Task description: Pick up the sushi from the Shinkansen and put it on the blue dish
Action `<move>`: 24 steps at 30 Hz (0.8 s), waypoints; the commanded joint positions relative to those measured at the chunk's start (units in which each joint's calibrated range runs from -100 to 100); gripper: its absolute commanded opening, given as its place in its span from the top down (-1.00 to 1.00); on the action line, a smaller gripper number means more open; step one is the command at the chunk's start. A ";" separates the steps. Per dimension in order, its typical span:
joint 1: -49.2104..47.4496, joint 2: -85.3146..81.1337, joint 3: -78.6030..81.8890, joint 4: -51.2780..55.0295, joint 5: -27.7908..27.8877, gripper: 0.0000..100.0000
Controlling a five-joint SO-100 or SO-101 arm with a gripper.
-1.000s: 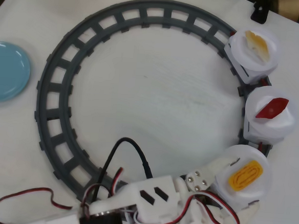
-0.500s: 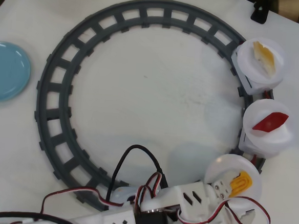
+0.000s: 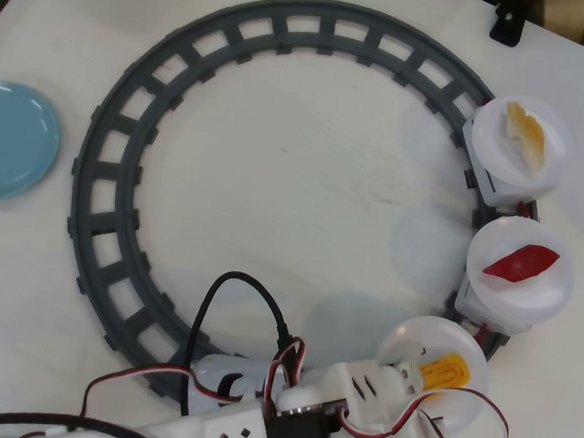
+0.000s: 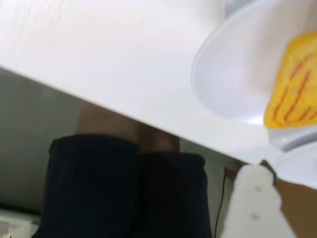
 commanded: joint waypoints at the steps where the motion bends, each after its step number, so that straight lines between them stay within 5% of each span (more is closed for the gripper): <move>1: -0.23 -0.41 -3.15 0.68 -0.36 0.49; 24: -0.05 -0.57 12.09 2.55 -0.41 0.51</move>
